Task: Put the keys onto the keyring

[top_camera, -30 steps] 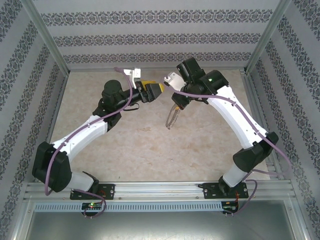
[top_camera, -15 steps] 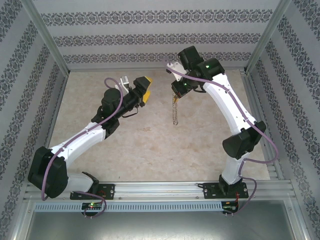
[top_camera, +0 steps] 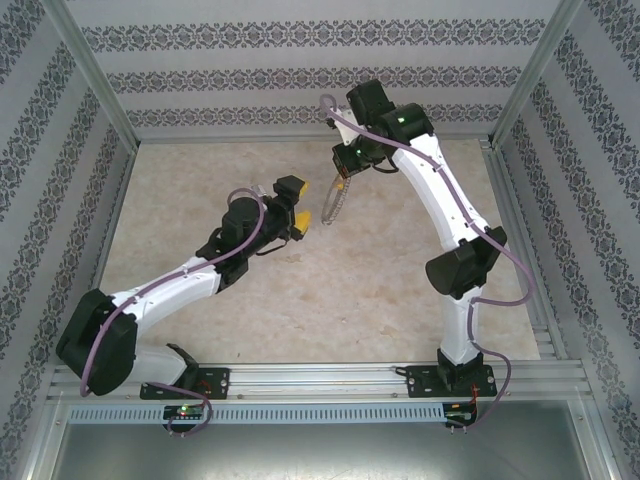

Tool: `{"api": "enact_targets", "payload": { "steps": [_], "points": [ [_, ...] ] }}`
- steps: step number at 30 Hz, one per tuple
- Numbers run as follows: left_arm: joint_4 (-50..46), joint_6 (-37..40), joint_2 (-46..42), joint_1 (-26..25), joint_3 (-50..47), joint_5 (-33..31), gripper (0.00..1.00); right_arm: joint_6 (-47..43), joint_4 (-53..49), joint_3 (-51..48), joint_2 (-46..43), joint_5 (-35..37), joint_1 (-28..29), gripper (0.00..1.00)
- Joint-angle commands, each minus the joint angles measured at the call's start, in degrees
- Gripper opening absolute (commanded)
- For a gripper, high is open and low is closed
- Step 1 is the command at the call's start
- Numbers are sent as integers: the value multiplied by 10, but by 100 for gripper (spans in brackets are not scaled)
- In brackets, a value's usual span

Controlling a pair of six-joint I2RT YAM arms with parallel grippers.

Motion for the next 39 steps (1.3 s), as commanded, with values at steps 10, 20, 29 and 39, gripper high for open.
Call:
{"api": "enact_targets", "payload": {
  "steps": [10,20,29,39],
  "points": [
    [212,-118,143,-27,13,-72,88,33,11,20,-10,-17,18,0],
    [263,-137,166,-36,15,-97,89,38,33,-6,-19,-26,16,0],
    [292,-145,175,-45,24,-117,89,44,56,-40,-34,-27,15,0],
    [314,-150,186,-44,0,-145,76,42,70,-70,-54,-33,14,0]
  ]
}}
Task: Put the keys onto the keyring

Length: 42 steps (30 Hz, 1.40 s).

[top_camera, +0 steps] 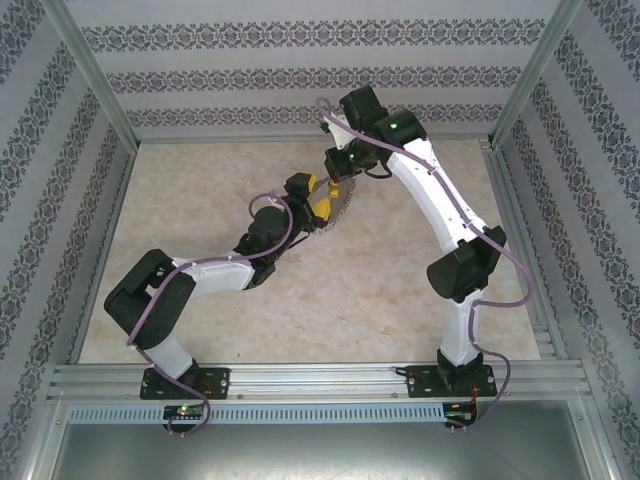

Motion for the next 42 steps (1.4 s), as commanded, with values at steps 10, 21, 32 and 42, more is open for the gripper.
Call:
{"api": "enact_targets", "payload": {
  "steps": [10,21,32,42],
  "points": [
    [57,-6,32,-5,-18,-34,70,6,32,-23,-54,-31,-2,0],
    [94,-5,68,-2,0,-39,49,2,49,-64,-83,-37,-1,0],
    [109,16,76,-1,15,-48,33,2,62,-91,-102,-40,-1,0],
    [119,60,79,1,26,-49,0,11,96,-163,-150,-41,-6,0]
  ]
}}
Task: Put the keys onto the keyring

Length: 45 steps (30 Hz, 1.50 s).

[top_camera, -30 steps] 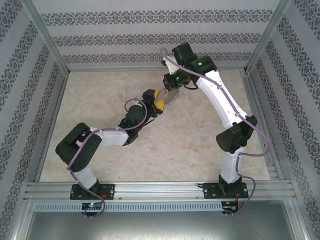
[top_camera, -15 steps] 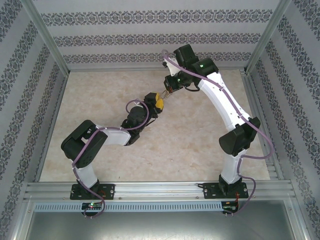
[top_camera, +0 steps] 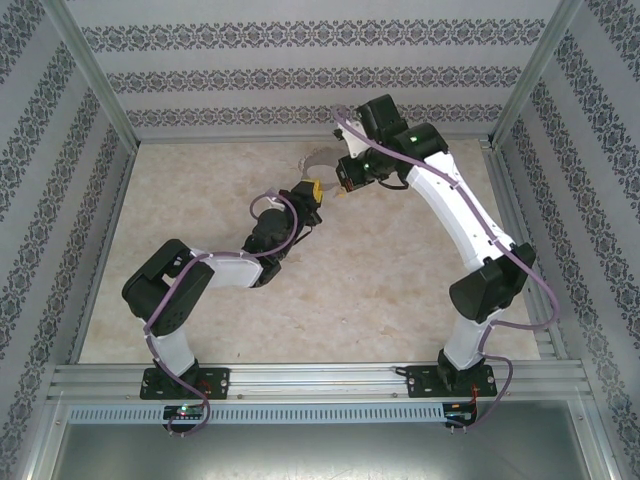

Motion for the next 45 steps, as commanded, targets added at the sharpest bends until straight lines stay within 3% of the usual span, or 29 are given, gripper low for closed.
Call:
{"api": "enact_targets", "payload": {
  "steps": [1,3,6,9,14,21,25,34,45],
  "points": [
    [17,55,11,1,13,14,0,13,42,-19,-39,-27,4,0],
    [16,94,6,8,20,25,0,19,52,-41,-58,-33,2,2],
    [1,172,-8,27,33,55,0,42,82,-88,-102,-42,-8,31],
    [-22,255,-19,52,50,101,0,74,133,-155,-167,-62,-31,44],
    [-74,391,-43,90,90,194,0,141,226,-273,-276,-89,-92,49],
    [-259,696,-115,98,179,304,0,197,312,-414,-351,-85,-143,50],
    [-310,815,-153,100,190,311,0,234,402,-501,-369,-121,-160,50],
    [-247,875,-195,98,172,340,0,293,512,-586,-378,-154,-174,50],
    [-116,888,-197,89,126,268,0,315,569,-601,-374,-173,-174,50]
  ]
}}
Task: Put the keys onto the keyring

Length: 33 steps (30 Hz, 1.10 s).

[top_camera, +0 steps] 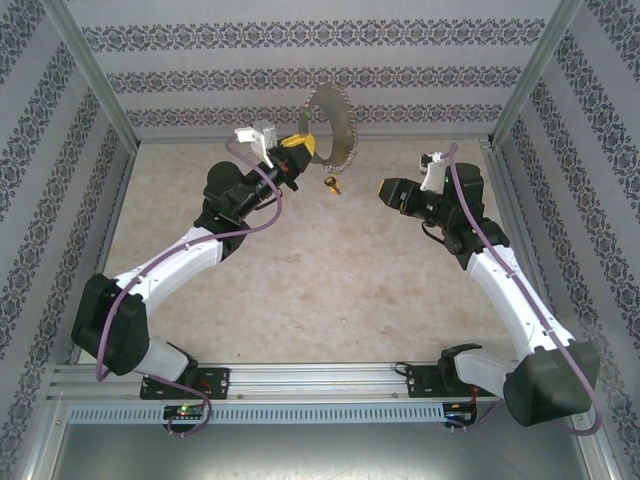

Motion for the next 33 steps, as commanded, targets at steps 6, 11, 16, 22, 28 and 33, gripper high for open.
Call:
{"api": "enact_targets", "payload": {
  "steps": [6,11,16,22,28,33],
  "points": [
    [155,-6,22,-11,3,-13,0,18,50,-13,-5,-25,-4,50],
    [173,-19,37,-10,22,1,0,48,109,-27,-6,-66,-1,49],
    [172,-32,39,-10,26,5,0,86,131,-34,-6,-15,1,49],
    [177,-45,40,-11,27,26,0,118,150,-9,28,39,19,48],
    [177,-55,45,-13,31,37,0,108,148,53,78,49,61,48],
    [163,-52,49,-16,38,41,0,28,134,68,68,-3,89,47]
  ]
}}
